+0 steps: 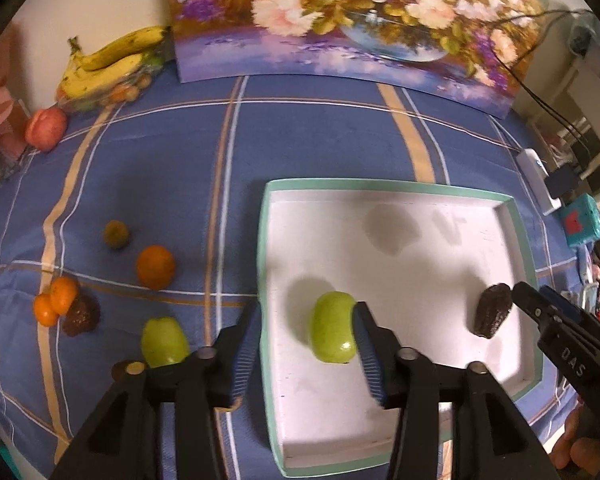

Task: Organize fruits
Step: 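Lower the green fruit into the white tray with the left tool while the right tool releases the avocado there, then withdraw both open tools from the tray toward the remaining fruits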

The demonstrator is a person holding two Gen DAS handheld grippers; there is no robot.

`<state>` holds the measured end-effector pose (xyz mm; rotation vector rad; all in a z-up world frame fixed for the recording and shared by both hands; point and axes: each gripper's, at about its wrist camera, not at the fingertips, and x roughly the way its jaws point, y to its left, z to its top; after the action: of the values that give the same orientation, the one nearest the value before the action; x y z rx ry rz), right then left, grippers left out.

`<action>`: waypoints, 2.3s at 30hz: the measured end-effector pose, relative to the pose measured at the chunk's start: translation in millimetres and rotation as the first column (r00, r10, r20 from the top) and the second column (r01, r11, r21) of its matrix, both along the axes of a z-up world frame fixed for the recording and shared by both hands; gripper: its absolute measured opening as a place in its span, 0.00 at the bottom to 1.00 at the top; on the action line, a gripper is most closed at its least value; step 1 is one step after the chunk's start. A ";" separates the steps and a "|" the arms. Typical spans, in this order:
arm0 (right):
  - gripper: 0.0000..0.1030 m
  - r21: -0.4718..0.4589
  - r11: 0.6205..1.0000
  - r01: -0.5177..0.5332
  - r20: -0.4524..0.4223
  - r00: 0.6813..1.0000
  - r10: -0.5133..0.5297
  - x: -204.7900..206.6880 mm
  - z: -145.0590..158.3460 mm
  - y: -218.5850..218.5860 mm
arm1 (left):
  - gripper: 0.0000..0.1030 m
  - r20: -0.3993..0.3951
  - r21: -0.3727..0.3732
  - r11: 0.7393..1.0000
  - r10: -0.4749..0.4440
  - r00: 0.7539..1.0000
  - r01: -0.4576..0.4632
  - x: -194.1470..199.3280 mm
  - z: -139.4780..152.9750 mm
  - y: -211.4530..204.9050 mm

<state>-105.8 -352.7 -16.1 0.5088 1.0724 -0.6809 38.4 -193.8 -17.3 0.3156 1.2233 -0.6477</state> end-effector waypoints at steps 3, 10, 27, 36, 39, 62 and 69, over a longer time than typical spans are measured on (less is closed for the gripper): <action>0.57 -0.004 1.000 -0.003 -0.007 1.000 0.003 1.4 -1.5 1.2 | 0.74 0.014 0.020 0.999 0.039 0.999 -0.039 5.9 -2.5 6.3; 0.73 -0.017 1.000 -0.018 -0.026 1.000 0.017 4.8 -4.7 4.0 | 1.00 0.071 0.087 0.987 0.131 0.989 -0.137 20.0 -9.7 25.5; 0.87 -0.080 0.996 -0.029 0.046 0.998 0.033 6.8 6.8 17.2 | 1.00 0.148 0.051 0.977 0.195 0.970 -0.205 40.1 11.7 61.1; 0.87 -0.057 0.997 -0.042 0.093 0.995 0.048 11.7 6.5 30.3 | 1.00 0.215 0.065 0.985 0.144 0.966 -0.161 43.3 24.5 76.2; 0.87 -0.041 0.998 -0.040 0.105 0.993 0.044 12.6 6.8 34.4 | 1.00 0.228 0.073 0.985 0.137 0.964 -0.157 45.4 26.7 83.3; 0.87 0.034 0.978 -0.204 0.226 0.955 0.192 51.7 24.9 99.3 | 1.00 0.224 -0.030 0.963 0.269 0.937 -0.269 90.8 50.5 183.8; 0.87 0.001 0.951 -0.309 0.245 0.922 0.299 71.2 34.8 137.9 | 1.00 0.229 -0.078 0.940 0.341 0.912 -0.332 100.8 57.8 219.5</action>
<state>-34.7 -214.8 18.7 0.4341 0.9091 -0.3135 139.3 25.7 40.5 0.1392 1.0001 -0.3213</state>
